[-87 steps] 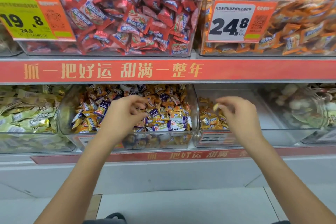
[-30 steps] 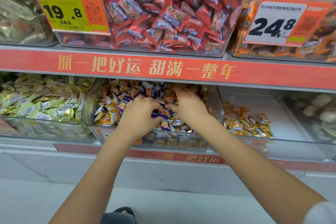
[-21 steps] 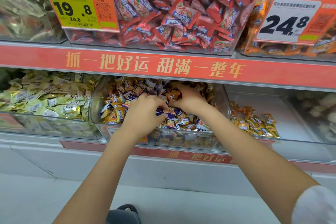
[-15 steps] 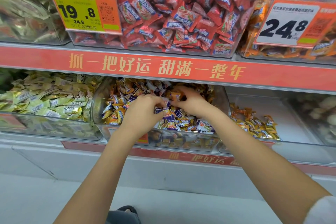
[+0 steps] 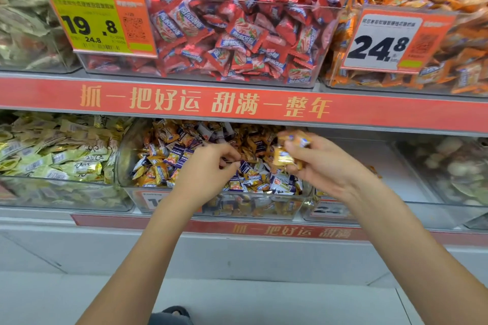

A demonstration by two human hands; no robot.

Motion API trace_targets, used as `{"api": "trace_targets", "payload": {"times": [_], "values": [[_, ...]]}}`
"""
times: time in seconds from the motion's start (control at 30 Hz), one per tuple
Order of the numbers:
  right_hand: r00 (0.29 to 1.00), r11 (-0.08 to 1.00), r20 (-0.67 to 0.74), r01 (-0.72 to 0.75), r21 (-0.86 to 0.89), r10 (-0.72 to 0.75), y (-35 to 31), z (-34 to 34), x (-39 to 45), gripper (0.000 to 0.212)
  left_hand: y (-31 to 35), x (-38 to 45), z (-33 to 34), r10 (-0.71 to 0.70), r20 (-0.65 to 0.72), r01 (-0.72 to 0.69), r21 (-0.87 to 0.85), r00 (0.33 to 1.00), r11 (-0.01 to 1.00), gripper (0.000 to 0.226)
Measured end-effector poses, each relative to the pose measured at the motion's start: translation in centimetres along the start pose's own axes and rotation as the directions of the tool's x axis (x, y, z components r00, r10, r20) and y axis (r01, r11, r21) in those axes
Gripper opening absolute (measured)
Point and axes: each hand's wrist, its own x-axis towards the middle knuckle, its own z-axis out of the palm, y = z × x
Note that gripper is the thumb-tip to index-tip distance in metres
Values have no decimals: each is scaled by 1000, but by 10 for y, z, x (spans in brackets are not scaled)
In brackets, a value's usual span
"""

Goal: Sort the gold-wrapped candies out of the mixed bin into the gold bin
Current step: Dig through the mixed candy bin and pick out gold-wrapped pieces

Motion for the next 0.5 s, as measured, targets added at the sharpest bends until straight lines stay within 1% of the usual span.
{"api": "trace_targets", "payload": {"times": [0.03,0.07,0.13,0.17,0.23,0.3,0.33,0.37,0.4,0.43,0.47,0.5], "values": [[998,998,-39,42,46,-40,1,-14,-14,17,0,-1,2,14,11,-14,39,1000,999,14],[990,993,-113,93,70,-85,2,-29,-27,17,0,-1,4,27,19,-29,73,999,997,15],[940,984,-302,173,28,-157,2,-56,-44,15,1,-2,6,49,36,-53,124,998,991,14],[911,984,-377,175,-20,-170,3,-68,-44,13,2,-2,7,58,54,-65,147,997,987,13],[893,989,-431,90,-119,-133,2,-86,-38,13,1,-3,6,50,102,-68,179,994,982,11],[907,956,-416,-55,-290,-74,0,-95,-30,20,-1,-3,1,7,120,-28,172,993,985,11],[906,900,-413,-100,-425,-95,-1,-99,-27,21,-3,-3,-2,-9,116,-10,160,993,987,11],[894,814,-417,-116,-569,-163,-1,-98,-25,21,-5,-2,-5,-14,112,-3,152,994,988,12],[869,716,-414,-106,-691,-271,-2,-95,-26,20,-7,-1,-7,-12,115,-6,153,993,988,14],[832,631,-393,-68,-773,-391,-1,-87,-29,17,-9,-1,-8,-7,122,-12,157,992,988,16],[792,570,-351,-6,-822,-499,1,-77,-31,15,-10,0,-8,-2,130,-18,160,992,987,17],[759,519,-299,60,-853,-579,4,-64,-33,18,-11,0,-8,3,133,-24,160,991,987,19]]}}
